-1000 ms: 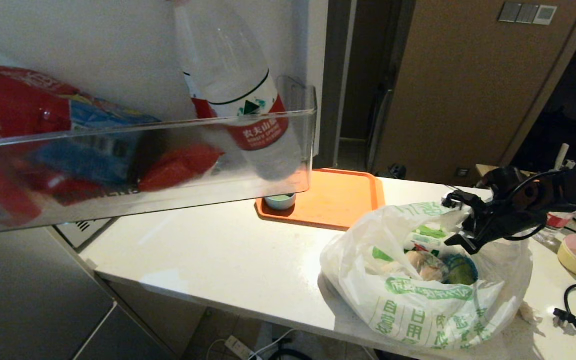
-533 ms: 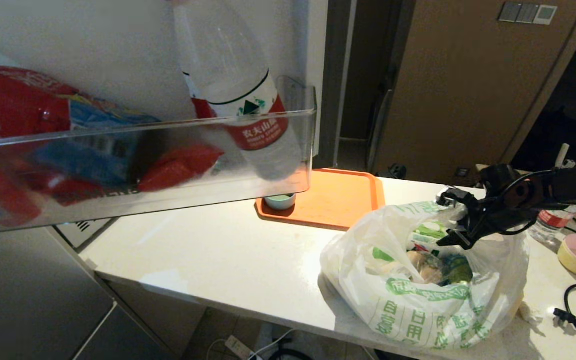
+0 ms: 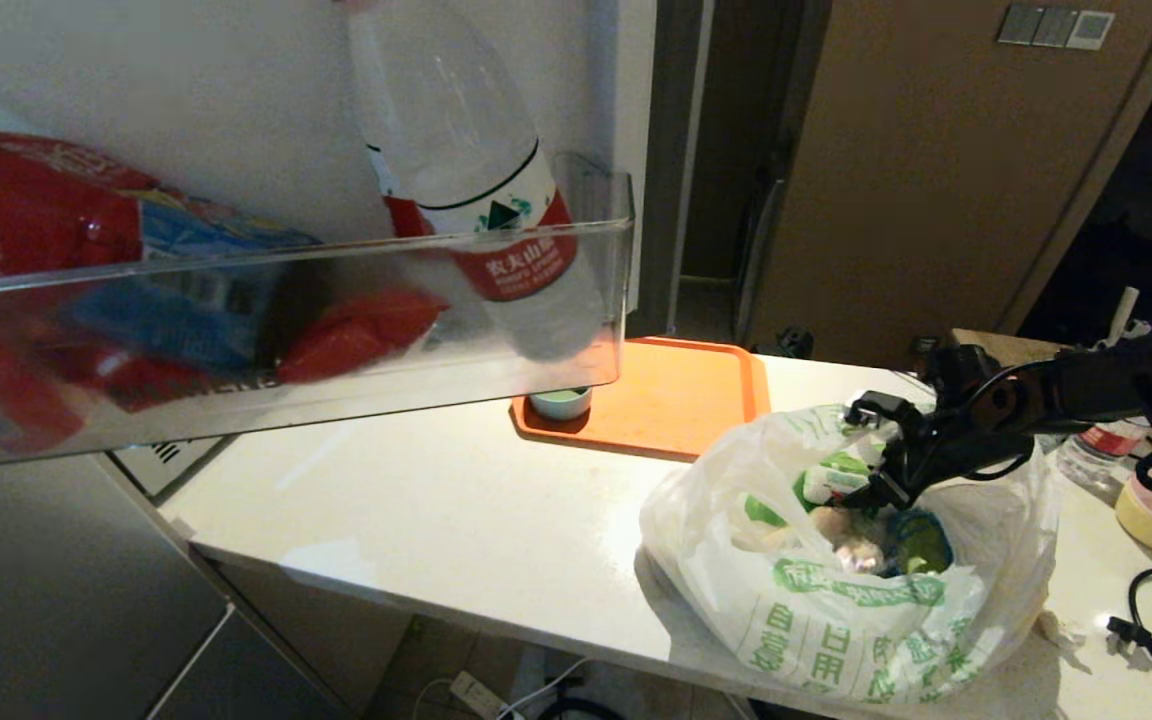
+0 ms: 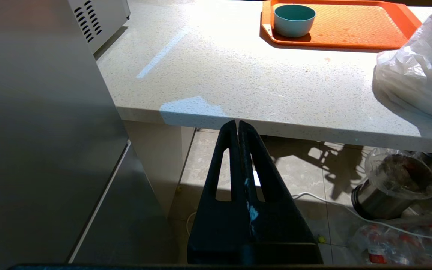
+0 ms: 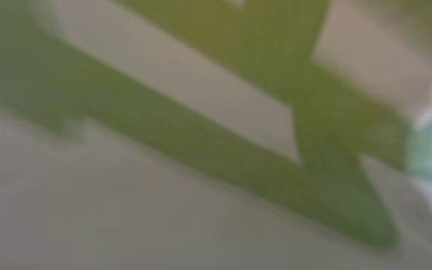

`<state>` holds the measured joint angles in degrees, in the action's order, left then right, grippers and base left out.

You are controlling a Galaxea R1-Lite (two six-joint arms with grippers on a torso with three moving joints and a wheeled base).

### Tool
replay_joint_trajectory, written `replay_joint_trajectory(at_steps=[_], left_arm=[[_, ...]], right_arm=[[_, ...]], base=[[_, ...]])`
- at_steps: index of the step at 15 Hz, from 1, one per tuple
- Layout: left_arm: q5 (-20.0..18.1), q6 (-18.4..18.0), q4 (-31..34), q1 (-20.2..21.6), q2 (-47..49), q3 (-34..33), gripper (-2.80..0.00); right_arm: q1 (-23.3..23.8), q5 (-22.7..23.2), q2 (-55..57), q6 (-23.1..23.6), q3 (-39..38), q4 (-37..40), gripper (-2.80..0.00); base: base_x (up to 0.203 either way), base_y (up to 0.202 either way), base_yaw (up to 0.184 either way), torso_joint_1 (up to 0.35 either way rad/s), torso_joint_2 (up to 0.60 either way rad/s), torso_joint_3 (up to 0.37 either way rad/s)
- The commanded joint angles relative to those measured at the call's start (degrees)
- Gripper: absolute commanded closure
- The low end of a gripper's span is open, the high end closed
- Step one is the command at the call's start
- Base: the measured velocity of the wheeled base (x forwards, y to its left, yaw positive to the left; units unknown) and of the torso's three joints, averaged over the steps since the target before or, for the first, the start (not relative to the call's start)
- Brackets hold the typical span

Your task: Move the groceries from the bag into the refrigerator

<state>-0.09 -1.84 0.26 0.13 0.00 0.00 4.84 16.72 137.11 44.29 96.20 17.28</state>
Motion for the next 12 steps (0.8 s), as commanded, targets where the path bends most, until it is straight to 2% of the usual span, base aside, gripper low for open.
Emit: replay_joint_trajectory(at_steps=[1, 4, 5, 12], left_arm=[[0.00, 0.00, 0.00, -0.05, 0.09, 0.00, 0.00], [0.00, 0.00, 0.00, 0.04, 0.09, 0.00, 0.00], [0.00, 0.00, 0.00, 0.01, 0.09, 0.00, 0.00], [0.00, 0.00, 0.00, -0.02, 0.09, 0.00, 0.00]], right_arm=[[-0.01, 0.15, 0.97, 0.27, -0.04, 0.21, -2.80], [-0.01, 0.24, 1.58, 0.36, 0.30, 0.21, -2.80], [-0.01, 0.24, 1.58, 0.36, 0.31, 0.21, 0.00], [0.20, 0.05, 0.97, 0.18, -0.36, 0.48, 0.00]], base=[[0.000, 0.000, 0.000, 0.000, 0.00, 0.000], [0.000, 0.000, 0.000, 0.000, 0.00, 0.000], [0.000, 0.000, 0.000, 0.000, 0.00, 0.000], [0.000, 0.000, 0.000, 0.000, 0.00, 0.000]])
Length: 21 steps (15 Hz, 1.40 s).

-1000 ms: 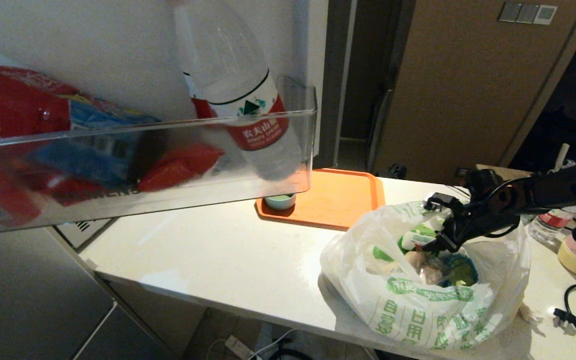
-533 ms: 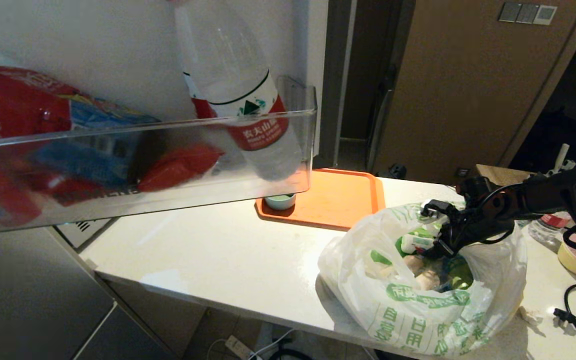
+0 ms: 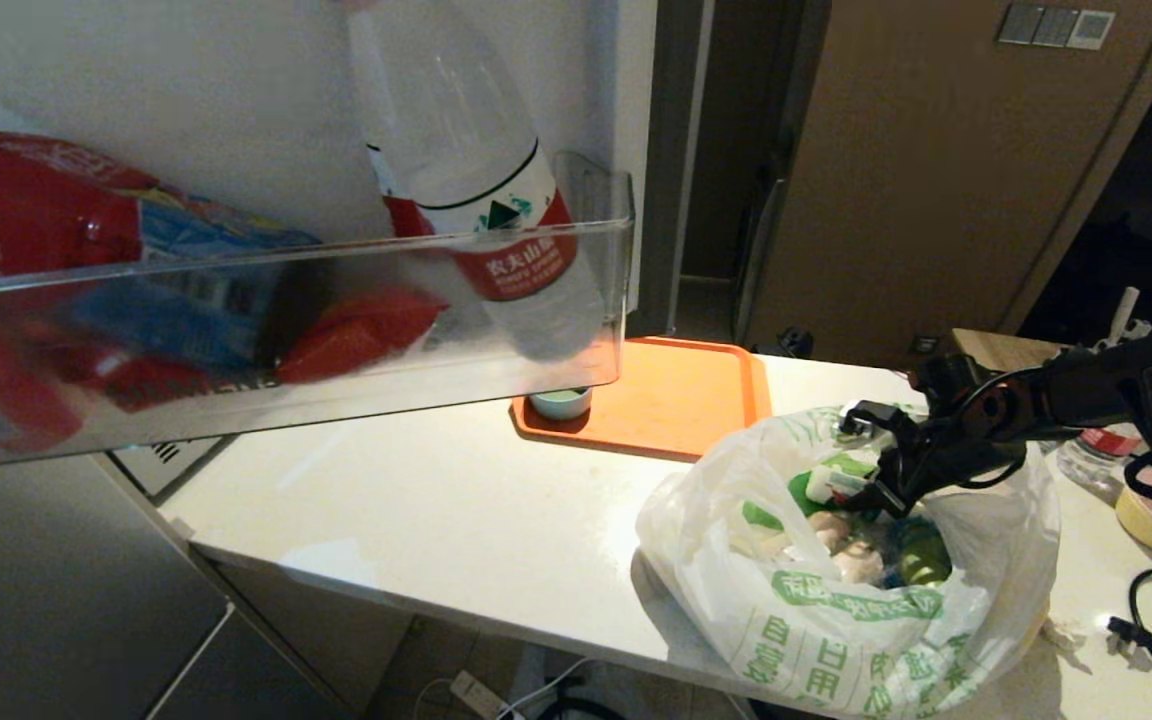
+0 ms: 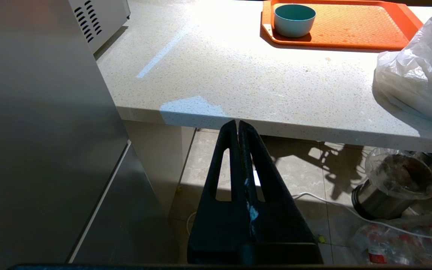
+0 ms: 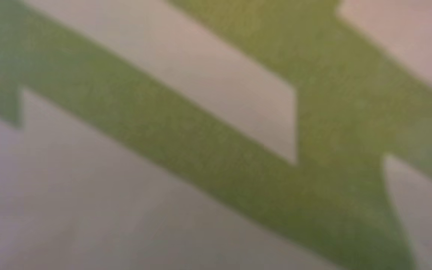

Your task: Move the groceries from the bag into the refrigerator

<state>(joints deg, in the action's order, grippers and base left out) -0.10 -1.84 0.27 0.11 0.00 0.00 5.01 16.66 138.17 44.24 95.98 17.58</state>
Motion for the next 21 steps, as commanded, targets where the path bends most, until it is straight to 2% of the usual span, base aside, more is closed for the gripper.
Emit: replay_joint_trajectory(at_steps=[1, 6, 14, 19, 21], left_arm=[[0.01, 0.00, 0.00, 0.05, 0.09, 0.00, 0.00], [0.01, 0.00, 0.00, 0.06, 0.09, 0.00, 0.00], [0.04, 0.00, 0.00, -0.01, 0.09, 0.00, 0.00], [0.01, -0.02, 0.00, -0.02, 0.09, 0.00, 0.00], [0.01, 0.00, 0.00, 0.07, 0.09, 0.00, 0.00]], right_arm=[[0.13, 0.04, -0.09, 0.24, -0.66, 0.22, 0.00], [0.53, 0.25, 0.01, 0.58, -1.38, 0.08, 0.00], [0.37, 3.82, -11.08, 0.50, -3.21, 4.12, 0.00], [-1.14, 10.86, -15.60, 0.31, -10.57, 4.13, 0.00], [-2.69, 11.80, -16.01, 0.37, -12.27, 4.13, 0.00]], base=[[0.000, 0.000, 0.000, 0.000, 0.00, 0.000], [0.000, 0.000, 0.000, 0.000, 0.00, 0.000], [0.000, 0.000, 0.000, 0.000, 0.00, 0.000], [0.000, 0.000, 0.000, 0.000, 0.00, 0.000], [0.000, 0.000, 0.000, 0.000, 0.00, 0.000]])
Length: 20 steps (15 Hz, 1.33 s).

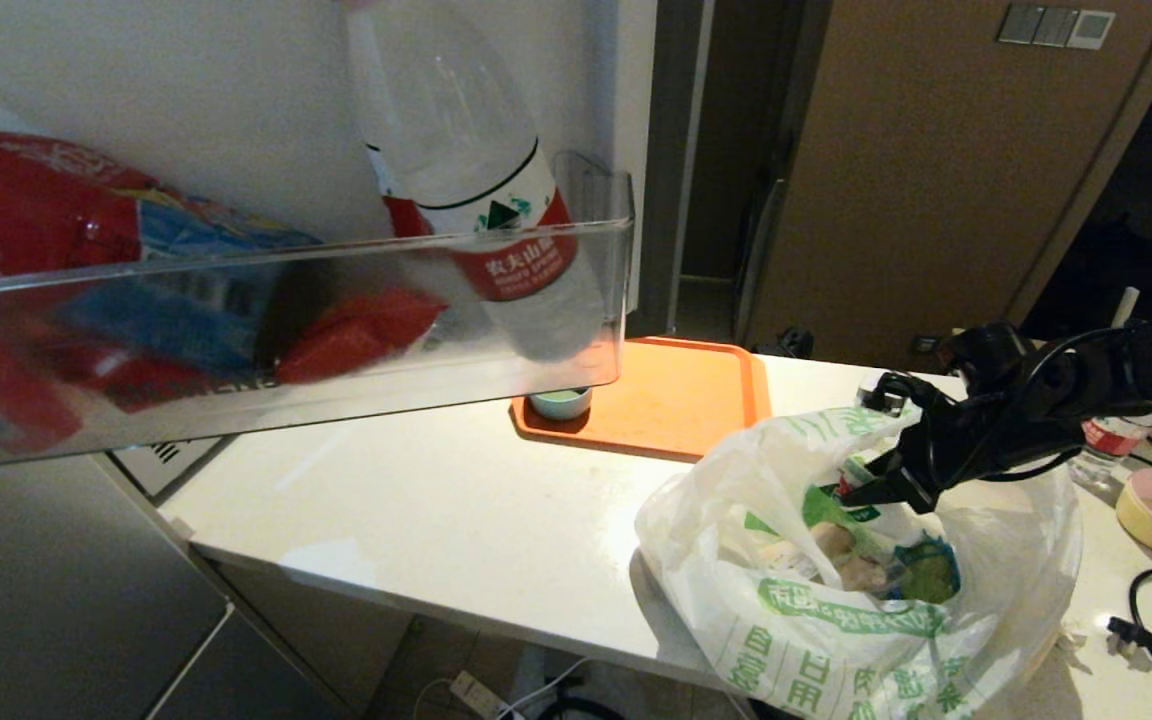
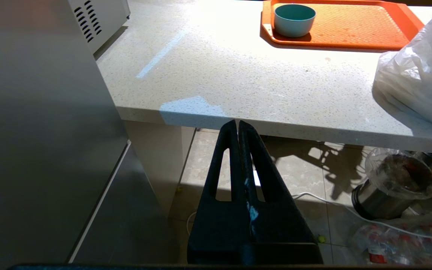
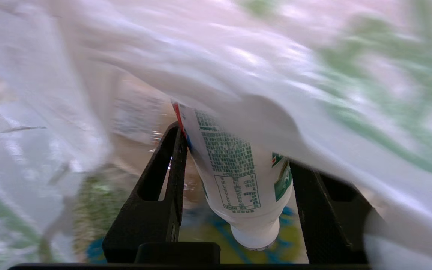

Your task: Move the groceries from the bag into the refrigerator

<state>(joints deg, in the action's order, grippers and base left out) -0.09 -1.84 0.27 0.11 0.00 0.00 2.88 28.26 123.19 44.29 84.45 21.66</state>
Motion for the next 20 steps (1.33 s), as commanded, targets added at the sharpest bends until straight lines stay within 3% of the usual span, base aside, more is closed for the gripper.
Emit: replay_joint_trajectory(at_steps=[1, 10, 15, 20], left_arm=[[0.01, 0.00, 0.00, 0.02, 0.09, 0.00, 0.00], [0.01, 0.00, 0.00, 0.03, 0.09, 0.00, 0.00], [0.01, 0.00, 0.00, 0.07, 0.09, 0.00, 0.00], [0.01, 0.00, 0.00, -0.01, 0.09, 0.00, 0.00]], right_arm=[[-1.10, 0.21, -0.88, 0.27, -1.37, 0.05, 0.00], [-5.77, 0.04, 0.12, -0.60, -5.44, 0.05, 0.00], [-5.95, -0.23, -1.59, -0.53, -7.52, 0.14, 0.00], [-5.95, -0.23, -5.39, -0.60, -14.41, 0.13, 0.00]], base=[[0.000, 0.000, 0.000, 0.000, 0.00, 0.000], [0.000, 0.000, 0.000, 0.000, 0.00, 0.000], [0.000, 0.000, 0.000, 0.000, 0.00, 0.000], [0.000, 0.000, 0.000, 0.000, 0.00, 0.000]])
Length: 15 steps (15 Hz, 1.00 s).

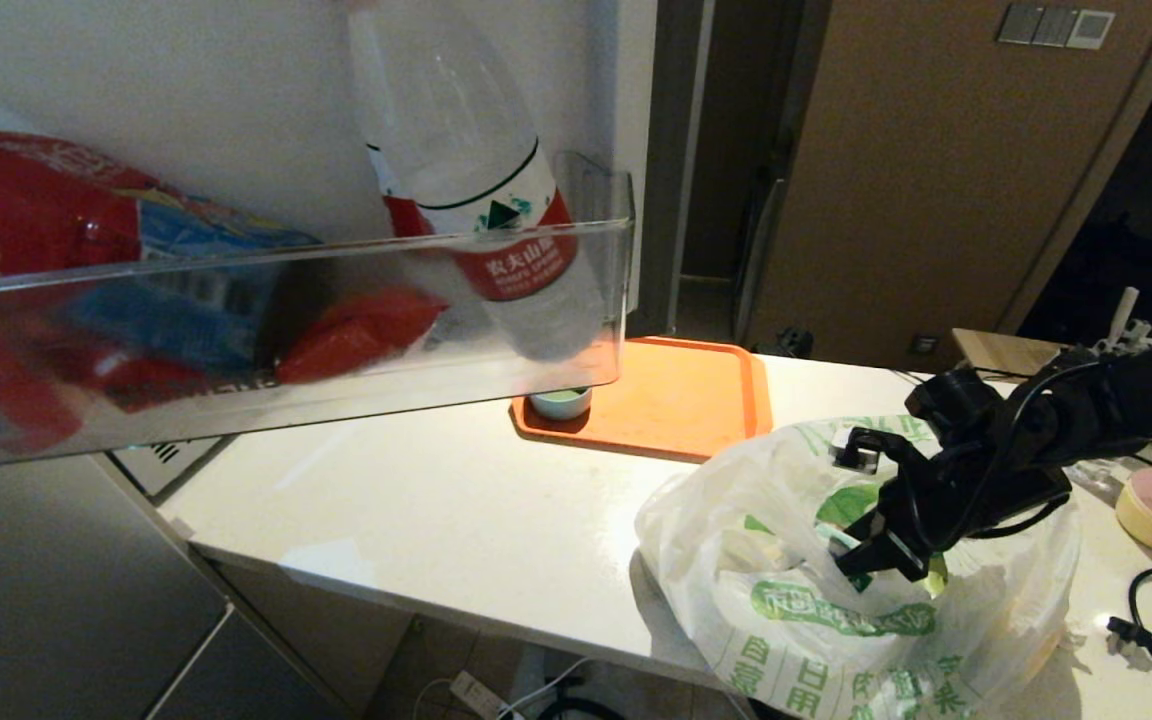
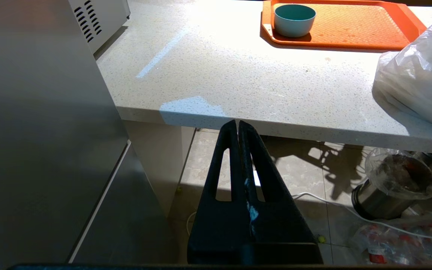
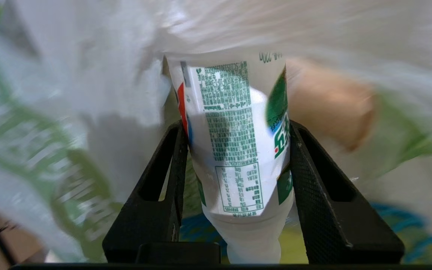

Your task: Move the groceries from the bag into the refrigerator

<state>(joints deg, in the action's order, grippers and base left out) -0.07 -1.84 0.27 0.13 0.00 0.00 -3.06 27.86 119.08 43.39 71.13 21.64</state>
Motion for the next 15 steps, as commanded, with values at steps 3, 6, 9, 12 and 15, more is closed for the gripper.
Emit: replay_joint_trajectory(at_steps=[3, 6, 9, 12, 15], left_arm=[[-0.01, 0.00, 0.00, 0.04, 0.09, 0.00, 0.00], [-0.01, 0.00, 0.07, 0.04, 0.09, 0.00, 0.00], [-0.01, 0.00, 0.00, 0.04, 0.09, 0.00, 0.00], [-0.01, 0.00, 0.00, 0.03, 0.09, 0.00, 0.00], [-0.01, 0.00, 0.00, -0.04, 0.09, 0.00, 0.00]], right_arm=[[0.06, -0.07, -0.29, -0.65, -3.01, -0.17, 0.00], [0.25, -1.58, 0.63, -2.68, -2.23, -0.28, -2.80], [0.25, -2.46, 0.98, -3.57, -2.31, -0.19, -2.80], [0.25, -2.47, 0.89, -3.57, -2.31, -0.19, -2.80], [0.22, -5.20, 1.56, -3.52, -1.88, -0.23, -2.80]], base=[[0.000, 0.000, 0.000, 0.000, 0.00, 0.000], [0.000, 0.000, 0.000, 0.000, 0.00, 0.000], [0.000, 0.000, 0.000, 0.000, 0.00, 0.000], [0.000, 0.000, 0.000, 0.000, 0.00, 0.000], [0.000, 0.000, 0.000, 0.000, 0.00, 0.000]])
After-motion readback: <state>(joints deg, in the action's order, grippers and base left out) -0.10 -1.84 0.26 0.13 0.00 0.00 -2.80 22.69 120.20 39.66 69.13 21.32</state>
